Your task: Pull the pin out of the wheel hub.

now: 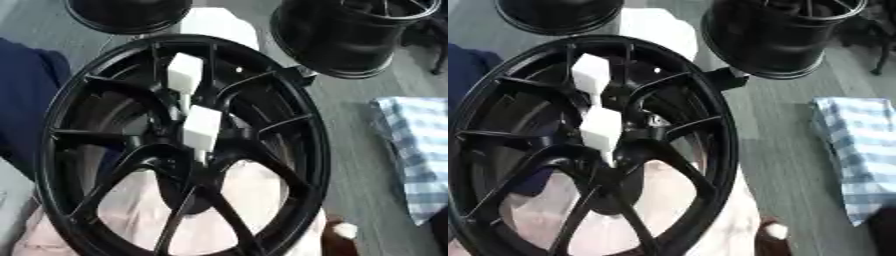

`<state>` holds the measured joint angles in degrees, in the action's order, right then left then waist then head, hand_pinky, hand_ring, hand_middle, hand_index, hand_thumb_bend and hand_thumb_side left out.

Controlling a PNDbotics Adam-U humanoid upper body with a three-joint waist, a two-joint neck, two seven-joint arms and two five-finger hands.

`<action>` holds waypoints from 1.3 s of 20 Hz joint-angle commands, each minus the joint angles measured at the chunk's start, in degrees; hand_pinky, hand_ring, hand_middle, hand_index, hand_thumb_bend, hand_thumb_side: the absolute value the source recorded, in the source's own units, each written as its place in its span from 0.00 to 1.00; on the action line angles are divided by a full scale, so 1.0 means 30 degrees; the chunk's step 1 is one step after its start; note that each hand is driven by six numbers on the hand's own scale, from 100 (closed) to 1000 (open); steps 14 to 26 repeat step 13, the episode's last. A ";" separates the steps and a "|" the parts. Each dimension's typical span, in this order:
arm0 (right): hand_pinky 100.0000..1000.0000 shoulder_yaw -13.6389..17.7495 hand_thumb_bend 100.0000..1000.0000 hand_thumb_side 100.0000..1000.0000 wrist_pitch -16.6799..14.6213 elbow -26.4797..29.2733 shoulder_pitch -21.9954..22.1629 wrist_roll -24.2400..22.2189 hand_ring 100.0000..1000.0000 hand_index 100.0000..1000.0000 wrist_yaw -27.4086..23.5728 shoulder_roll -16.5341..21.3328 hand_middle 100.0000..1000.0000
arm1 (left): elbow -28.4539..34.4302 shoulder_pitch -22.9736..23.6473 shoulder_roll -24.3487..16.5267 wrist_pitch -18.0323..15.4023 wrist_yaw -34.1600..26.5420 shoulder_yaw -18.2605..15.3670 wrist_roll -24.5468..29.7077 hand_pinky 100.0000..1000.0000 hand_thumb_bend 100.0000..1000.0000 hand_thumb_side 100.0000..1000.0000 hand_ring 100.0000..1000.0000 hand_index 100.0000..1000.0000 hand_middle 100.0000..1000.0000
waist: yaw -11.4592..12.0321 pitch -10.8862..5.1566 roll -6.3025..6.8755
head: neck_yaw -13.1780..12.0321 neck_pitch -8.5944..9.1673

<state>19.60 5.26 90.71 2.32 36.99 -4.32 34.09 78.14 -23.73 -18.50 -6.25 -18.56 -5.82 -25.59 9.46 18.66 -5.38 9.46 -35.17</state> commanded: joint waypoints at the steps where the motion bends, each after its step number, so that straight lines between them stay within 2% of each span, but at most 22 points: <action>1: 0.72 -0.0282 0.23 0.29 -0.0923 0.1976 -0.0809 0.0754 0.78 0.72 -0.1165 -0.0050 0.66 | 0.0349 -0.0151 -0.0155 0.0002 -0.0039 -0.0022 0.0070 0.53 0.13 0.85 0.47 0.63 0.43 | 0.0034 -0.0553 0.0086 | 0.0218 0.0161; 2: 0.71 -0.0514 0.07 0.30 -0.1131 0.2629 -0.1272 0.0850 0.77 0.72 -0.1485 -0.0337 0.65 | 0.0344 -0.0152 -0.0112 0.0011 -0.0035 -0.0004 0.0082 0.53 0.13 0.85 0.47 0.63 0.43 | 0.0055 -0.0587 0.0101 | 0.0270 0.0144; 7: 0.71 -0.0940 0.07 0.30 -0.1071 0.3749 -0.1856 0.1105 0.77 0.72 -0.1961 -0.0761 0.65 | 0.0328 -0.0160 -0.0054 0.0019 -0.0014 0.0014 0.0094 0.53 0.13 0.85 0.47 0.63 0.43 | 0.0068 -0.0622 0.0117 | 0.0311 0.0136; 8: 0.69 -0.1025 0.05 0.22 -0.1090 0.3864 -0.1937 0.1074 0.73 0.67 -0.2010 -0.0844 0.59 | 0.0314 -0.0168 0.0022 0.0039 -0.0026 0.0069 0.0125 0.53 0.13 0.85 0.47 0.63 0.43 | 0.0142 -0.0697 0.0191 | 0.0459 0.0129; 10: 0.69 -0.1724 0.08 0.20 -0.1495 0.4541 -0.2632 0.0710 0.72 0.67 -0.2438 -0.1542 0.58 | 0.0251 -0.0193 0.0496 0.0114 -0.0027 0.0330 0.0317 0.53 0.13 0.85 0.47 0.63 0.43 | 0.0585 -0.0934 0.0440 | 0.1001 0.0023; 13: 0.69 -0.2643 0.11 0.20 -0.2262 0.4040 -0.4106 0.0740 0.71 0.66 -0.3345 -0.3016 0.57 | 0.0241 -0.0273 0.0659 0.0108 0.0055 0.0372 0.0401 0.53 0.13 0.85 0.47 0.63 0.43 | 0.0643 -0.0906 0.0475 | 0.1046 0.0119; 26: 0.69 -0.2643 0.11 0.20 -0.2262 0.4040 -0.4106 0.0740 0.71 0.66 -0.3345 -0.3016 0.57 | 0.0241 -0.0273 0.0659 0.0108 0.0055 0.0372 0.0401 0.53 0.13 0.85 0.47 0.63 0.43 | 0.0643 -0.0906 0.0475 | 0.1046 0.0119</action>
